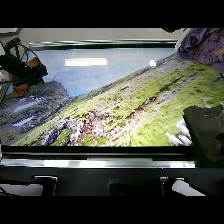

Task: Fold the clothes and pants, and hang the long-sleeved shirts on hangers.

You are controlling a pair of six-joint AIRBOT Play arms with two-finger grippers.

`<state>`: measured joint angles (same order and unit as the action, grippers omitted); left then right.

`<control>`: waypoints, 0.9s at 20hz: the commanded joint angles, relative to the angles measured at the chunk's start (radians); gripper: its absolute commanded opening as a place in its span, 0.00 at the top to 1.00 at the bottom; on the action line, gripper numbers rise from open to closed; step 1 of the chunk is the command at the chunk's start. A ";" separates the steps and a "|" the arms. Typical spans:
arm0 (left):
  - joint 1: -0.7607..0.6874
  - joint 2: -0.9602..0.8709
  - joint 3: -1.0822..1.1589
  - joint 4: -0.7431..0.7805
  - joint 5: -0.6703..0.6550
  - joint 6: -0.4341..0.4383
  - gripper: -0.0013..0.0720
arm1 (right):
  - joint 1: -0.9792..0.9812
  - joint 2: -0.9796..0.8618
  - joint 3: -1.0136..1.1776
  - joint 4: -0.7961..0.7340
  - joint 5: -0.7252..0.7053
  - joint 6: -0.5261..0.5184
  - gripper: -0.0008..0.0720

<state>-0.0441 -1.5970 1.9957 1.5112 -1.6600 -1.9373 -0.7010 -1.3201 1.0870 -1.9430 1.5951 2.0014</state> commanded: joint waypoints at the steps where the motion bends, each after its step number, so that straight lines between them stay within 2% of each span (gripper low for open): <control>1: -0.001 0.000 0.000 0.000 0.000 0.000 0.96 | -0.001 0.000 -0.012 -0.025 0.011 0.012 0.83; 2: -0.001 0.000 0.000 0.000 0.000 0.000 0.96 | -0.001 0.000 -0.014 -0.026 0.031 0.013 0.79; 4: -0.001 0.000 0.000 0.000 0.000 0.000 0.96 | -0.001 0.001 -0.017 -0.033 0.079 0.016 0.77; 6: -0.001 0.000 0.000 0.000 0.000 0.000 0.96 | -0.001 0.001 -0.013 -0.032 0.109 0.015 0.42; 8: -0.001 0.001 0.000 0.000 0.000 0.000 0.96 | 0.002 0.001 0.034 0.005 0.090 0.015 0.42; 9: -0.001 0.001 0.000 0.000 -0.001 0.000 0.96 | 0.002 0.001 0.082 0.072 0.051 0.012 0.43; 11: 0.000 0.002 0.000 0.000 -0.001 0.018 0.95 | 0.003 0.003 0.195 0.321 -0.078 -0.030 0.60; 12: 0.001 0.004 0.000 0.000 -0.001 0.036 0.96 | 0.003 0.011 0.240 0.494 -0.176 -0.081 0.65; 14: 0.002 0.016 0.000 0.000 -0.001 0.084 0.96 | 0.067 0.037 0.310 0.799 -0.388 -0.259 0.83; 16: 0.001 0.036 0.000 0.000 0.000 0.154 0.96 | 0.199 0.053 0.351 0.886 -0.485 -0.380 0.85; 17: 0.001 0.046 -0.001 0.000 0.001 0.193 0.96 | 0.285 0.061 0.356 0.884 -0.497 -0.414 0.92; 18: -0.002 0.061 -0.013 0.000 0.004 0.215 0.96 | 0.369 0.064 0.356 0.872 -0.492 -0.441 0.95</control>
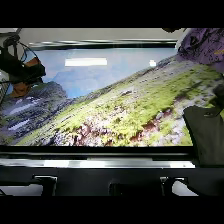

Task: Fold the clothes and pants, and hang the long-sleeved shirts on hangers.

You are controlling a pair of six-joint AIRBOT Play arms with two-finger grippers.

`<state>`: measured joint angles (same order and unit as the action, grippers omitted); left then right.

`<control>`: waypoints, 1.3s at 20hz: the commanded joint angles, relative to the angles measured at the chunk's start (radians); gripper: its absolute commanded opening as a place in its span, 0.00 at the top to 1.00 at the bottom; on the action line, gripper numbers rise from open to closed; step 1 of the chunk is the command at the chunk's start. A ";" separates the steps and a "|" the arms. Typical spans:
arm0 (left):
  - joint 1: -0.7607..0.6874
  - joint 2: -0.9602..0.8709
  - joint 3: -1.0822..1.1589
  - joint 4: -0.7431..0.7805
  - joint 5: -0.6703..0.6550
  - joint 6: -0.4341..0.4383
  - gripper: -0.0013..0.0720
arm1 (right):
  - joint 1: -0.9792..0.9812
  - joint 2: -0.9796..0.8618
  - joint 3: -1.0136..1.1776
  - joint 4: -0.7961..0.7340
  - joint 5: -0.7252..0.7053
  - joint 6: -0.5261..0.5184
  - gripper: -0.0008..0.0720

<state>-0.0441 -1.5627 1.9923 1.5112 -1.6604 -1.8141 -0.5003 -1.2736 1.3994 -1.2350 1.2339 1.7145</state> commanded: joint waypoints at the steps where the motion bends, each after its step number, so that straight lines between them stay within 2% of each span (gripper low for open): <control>1: -0.007 0.051 -0.043 -0.002 0.017 0.106 0.96 | 0.264 0.018 0.043 0.130 -0.112 -0.172 0.95; 3: -0.033 0.142 -0.189 -0.004 0.093 0.155 0.96 | 0.455 0.017 0.039 -0.002 -0.063 -0.154 0.95; 6: -0.075 0.330 -0.501 -0.004 0.247 0.180 0.96 | 0.702 0.016 0.016 -0.207 -0.013 -0.027 0.95; 10: -0.088 0.467 -0.707 -0.004 0.308 0.164 0.96 | 0.881 0.016 -0.032 -0.225 -0.023 0.009 0.95; 14: -0.088 0.477 -0.709 0.011 0.307 0.164 0.96 | 0.922 0.016 -0.032 -0.217 -0.082 0.011 0.95; 26: -0.088 0.476 -0.709 0.008 0.308 0.165 0.96 | 0.922 0.019 -0.032 -0.217 -0.062 0.010 0.95</control>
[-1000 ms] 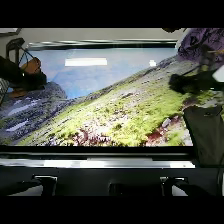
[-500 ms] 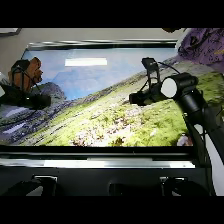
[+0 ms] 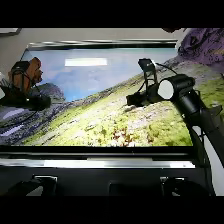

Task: Fold the clothes and pants, and hang the long-sleeved shirts on hangers.

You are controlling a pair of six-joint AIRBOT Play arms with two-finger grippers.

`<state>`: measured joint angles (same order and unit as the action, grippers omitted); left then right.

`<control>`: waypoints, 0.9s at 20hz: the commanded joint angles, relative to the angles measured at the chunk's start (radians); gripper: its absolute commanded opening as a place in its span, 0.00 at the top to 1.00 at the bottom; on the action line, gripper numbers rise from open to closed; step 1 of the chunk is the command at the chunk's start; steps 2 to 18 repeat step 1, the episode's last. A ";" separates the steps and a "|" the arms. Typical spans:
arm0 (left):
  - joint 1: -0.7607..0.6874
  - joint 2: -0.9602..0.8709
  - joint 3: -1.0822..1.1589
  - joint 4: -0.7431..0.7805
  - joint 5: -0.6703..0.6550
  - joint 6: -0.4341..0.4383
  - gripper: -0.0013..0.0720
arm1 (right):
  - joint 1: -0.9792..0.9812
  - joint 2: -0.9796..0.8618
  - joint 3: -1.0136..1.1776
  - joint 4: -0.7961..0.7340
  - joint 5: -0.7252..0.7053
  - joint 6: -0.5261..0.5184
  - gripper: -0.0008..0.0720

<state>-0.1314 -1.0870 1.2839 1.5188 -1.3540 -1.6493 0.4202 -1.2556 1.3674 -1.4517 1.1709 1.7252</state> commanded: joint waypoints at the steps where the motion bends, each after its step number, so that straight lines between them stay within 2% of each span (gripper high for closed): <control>1: -0.001 0.001 -0.001 0.001 0.002 0.000 0.96 | 0.001 0.001 0.000 0.000 0.000 0.000 0.95; 18: -0.001 0.001 -0.001 0.001 0.002 0.000 0.96 | 0.001 0.001 0.000 0.000 0.000 0.000 0.95</control>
